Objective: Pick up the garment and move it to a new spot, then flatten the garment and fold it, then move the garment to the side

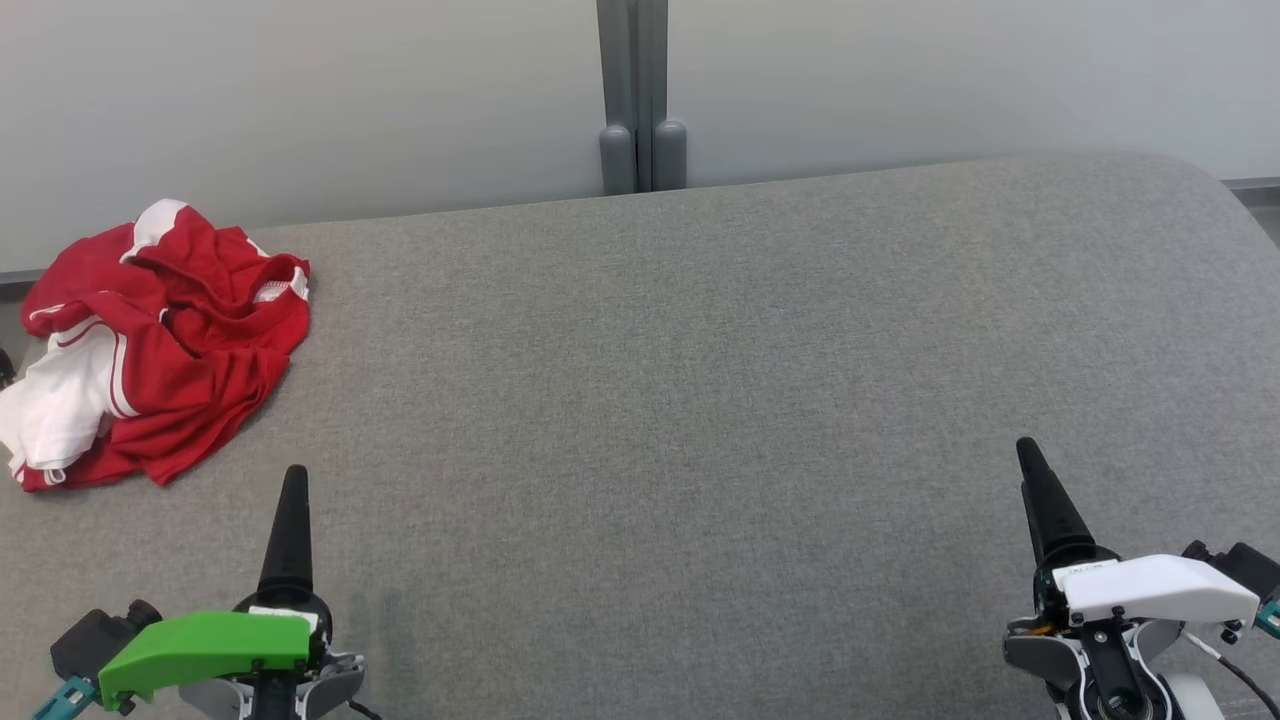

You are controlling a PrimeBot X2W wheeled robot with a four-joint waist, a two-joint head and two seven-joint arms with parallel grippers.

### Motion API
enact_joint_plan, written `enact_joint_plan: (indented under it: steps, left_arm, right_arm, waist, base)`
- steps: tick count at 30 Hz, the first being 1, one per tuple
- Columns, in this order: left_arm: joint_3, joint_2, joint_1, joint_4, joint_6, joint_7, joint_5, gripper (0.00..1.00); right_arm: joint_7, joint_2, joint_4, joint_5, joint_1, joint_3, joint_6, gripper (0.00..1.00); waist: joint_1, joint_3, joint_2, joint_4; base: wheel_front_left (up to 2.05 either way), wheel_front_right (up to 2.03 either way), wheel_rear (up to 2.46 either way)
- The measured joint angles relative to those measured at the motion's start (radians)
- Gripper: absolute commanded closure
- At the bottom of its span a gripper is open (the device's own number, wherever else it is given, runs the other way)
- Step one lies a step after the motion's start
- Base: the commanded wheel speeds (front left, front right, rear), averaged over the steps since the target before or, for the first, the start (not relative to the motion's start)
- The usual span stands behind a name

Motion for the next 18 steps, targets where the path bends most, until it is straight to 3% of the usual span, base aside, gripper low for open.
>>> enact_joint_plan:
  steps: [8, 18]
  left_arm:
    - [-0.049, 0.0, 0.008, -0.044, 0.035, -0.029, 0.185, 0.0]
    - [-0.087, 0.001, 0.024, -0.063, 0.073, -0.063, 0.378, 0.0]
  right_arm:
    - [-0.03, -0.002, -0.042, -0.225, 0.004, 0.023, 0.0, 0.0]
    - [-0.064, -0.002, -0.067, -0.414, 0.012, 0.054, 0.0, 0.0]
  waist:
    - [0.0, -0.001, 0.0, 0.0]
    - [0.0, -0.003, 0.0, -0.002]
  base:
    - [0.0, 0.0, 0.0]
    - [0.0, 0.0, 0.0]
